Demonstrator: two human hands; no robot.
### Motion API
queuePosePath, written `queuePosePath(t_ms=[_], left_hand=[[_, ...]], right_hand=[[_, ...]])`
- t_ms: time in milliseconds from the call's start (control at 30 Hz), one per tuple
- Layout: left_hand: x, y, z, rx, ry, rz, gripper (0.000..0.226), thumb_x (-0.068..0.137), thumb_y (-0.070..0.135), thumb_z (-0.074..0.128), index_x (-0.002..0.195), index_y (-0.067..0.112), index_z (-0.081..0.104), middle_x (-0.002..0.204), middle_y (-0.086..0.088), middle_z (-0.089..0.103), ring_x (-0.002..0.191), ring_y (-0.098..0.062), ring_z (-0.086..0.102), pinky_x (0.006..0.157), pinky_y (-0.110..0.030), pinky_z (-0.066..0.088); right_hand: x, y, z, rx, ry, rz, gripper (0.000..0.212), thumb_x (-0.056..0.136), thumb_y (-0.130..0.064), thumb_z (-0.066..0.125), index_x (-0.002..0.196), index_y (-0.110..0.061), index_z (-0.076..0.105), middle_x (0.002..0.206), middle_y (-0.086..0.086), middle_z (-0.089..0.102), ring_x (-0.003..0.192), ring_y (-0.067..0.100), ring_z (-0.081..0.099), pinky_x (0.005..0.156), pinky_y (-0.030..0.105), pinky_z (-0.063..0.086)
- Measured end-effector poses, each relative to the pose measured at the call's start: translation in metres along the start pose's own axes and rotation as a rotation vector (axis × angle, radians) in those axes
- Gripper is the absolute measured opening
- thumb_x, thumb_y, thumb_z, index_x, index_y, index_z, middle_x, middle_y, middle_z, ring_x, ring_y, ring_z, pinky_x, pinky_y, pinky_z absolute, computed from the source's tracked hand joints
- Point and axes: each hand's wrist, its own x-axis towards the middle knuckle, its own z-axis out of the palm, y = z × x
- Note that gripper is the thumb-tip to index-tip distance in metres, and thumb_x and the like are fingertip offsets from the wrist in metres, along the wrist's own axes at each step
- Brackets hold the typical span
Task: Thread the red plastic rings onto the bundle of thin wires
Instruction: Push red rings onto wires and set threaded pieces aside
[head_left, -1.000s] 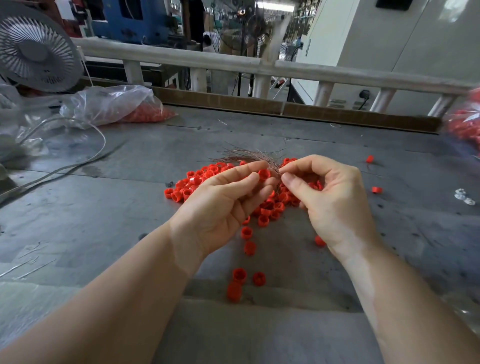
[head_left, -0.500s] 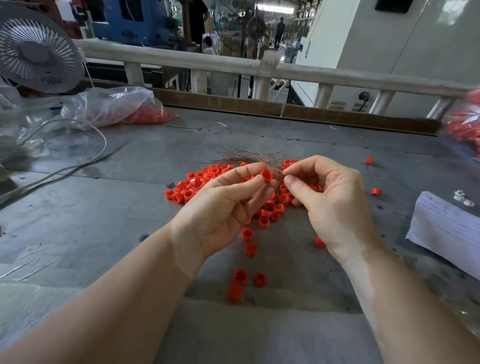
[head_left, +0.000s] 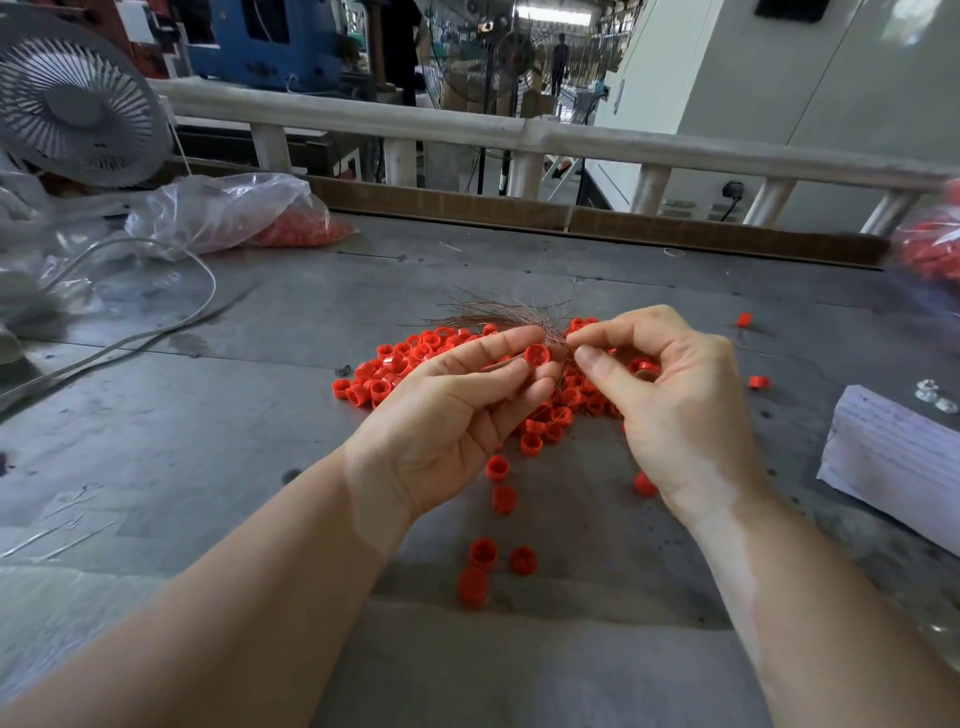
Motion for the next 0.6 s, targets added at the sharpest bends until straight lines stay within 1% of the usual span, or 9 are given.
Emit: queuePosePath(t_ms=[133, 200, 333, 400, 433, 533, 600], left_hand=[[-0.0009, 0.0007, 0.0001, -0.006, -0.004, -0.007, 0.025, 0.075, -0.008, 0.05, 0.089, 0.003, 0.067, 0.071, -0.012, 0.067, 0.065, -0.015, 0.069, 0.06, -0.02, 0.057], [-0.0013, 0.0008, 0.0009, -0.006, -0.005, -0.008, 0.024, 0.076, -0.008, 0.05, 0.089, 0.003, 0.068, 0.071, -0.012, 0.067, 0.065, -0.015, 0.069, 0.061, -0.02, 0.057], [-0.0023, 0.0015, 0.0018, -0.002, -0.005, -0.011, 0.026, 0.073, -0.007, 0.051, 0.09, 0.003, 0.067, 0.072, -0.013, 0.068, 0.065, -0.015, 0.069, 0.062, -0.02, 0.057], [-0.0022, 0.0012, 0.0021, -0.002, -0.005, -0.011, 0.027, 0.07, -0.006, 0.053, 0.091, 0.003, 0.067, 0.072, -0.012, 0.068, 0.065, -0.015, 0.069, 0.062, -0.02, 0.057], [-0.0021, 0.001, 0.0019, 0.0, -0.006, -0.011, 0.027, 0.071, -0.006, 0.052, 0.092, 0.003, 0.067, 0.072, -0.012, 0.068, 0.065, -0.014, 0.069, 0.063, -0.02, 0.057], [-0.0019, 0.0011, 0.0014, -0.001, -0.008, -0.01, 0.026, 0.076, -0.007, 0.051, 0.093, 0.003, 0.067, 0.072, -0.012, 0.069, 0.066, -0.014, 0.069, 0.063, -0.02, 0.057], [-0.0021, 0.0012, 0.0018, -0.005, -0.007, -0.012, 0.024, 0.077, -0.007, 0.05, 0.092, 0.003, 0.067, 0.071, -0.012, 0.068, 0.065, -0.014, 0.069, 0.063, -0.02, 0.057]], right_hand=[[-0.0004, -0.0005, 0.0007, 0.008, 0.001, -0.006, 0.027, 0.082, -0.005, 0.069, 0.077, -0.031, 0.067, 0.085, -0.009, 0.067, 0.081, -0.004, 0.061, 0.072, 0.004, 0.04], [-0.0006, -0.0005, 0.001, 0.024, -0.001, -0.016, 0.026, 0.082, -0.005, 0.069, 0.078, -0.031, 0.067, 0.083, -0.01, 0.068, 0.079, -0.005, 0.062, 0.071, 0.004, 0.04], [-0.0012, 0.0001, 0.0022, 0.034, -0.013, -0.016, 0.025, 0.083, -0.007, 0.069, 0.079, -0.031, 0.067, 0.081, -0.013, 0.068, 0.075, -0.004, 0.062, 0.07, 0.006, 0.041], [-0.0009, 0.0008, 0.0016, 0.027, -0.007, -0.017, 0.027, 0.084, -0.005, 0.067, 0.08, -0.032, 0.067, 0.081, -0.014, 0.067, 0.076, -0.005, 0.061, 0.07, 0.006, 0.041], [-0.0009, 0.0011, 0.0013, 0.026, -0.009, -0.01, 0.027, 0.085, -0.005, 0.065, 0.08, -0.032, 0.067, 0.082, -0.014, 0.067, 0.077, -0.005, 0.061, 0.071, 0.006, 0.042], [-0.0009, 0.0021, 0.0012, 0.031, -0.024, 0.019, 0.029, 0.086, -0.004, 0.063, 0.08, -0.033, 0.067, 0.083, -0.012, 0.068, 0.077, 0.0, 0.062, 0.074, 0.014, 0.046], [-0.0011, 0.0019, 0.0009, 0.029, -0.025, 0.014, 0.03, 0.085, -0.004, 0.064, 0.08, -0.033, 0.068, 0.082, -0.013, 0.069, 0.077, 0.0, 0.063, 0.073, 0.012, 0.045]])
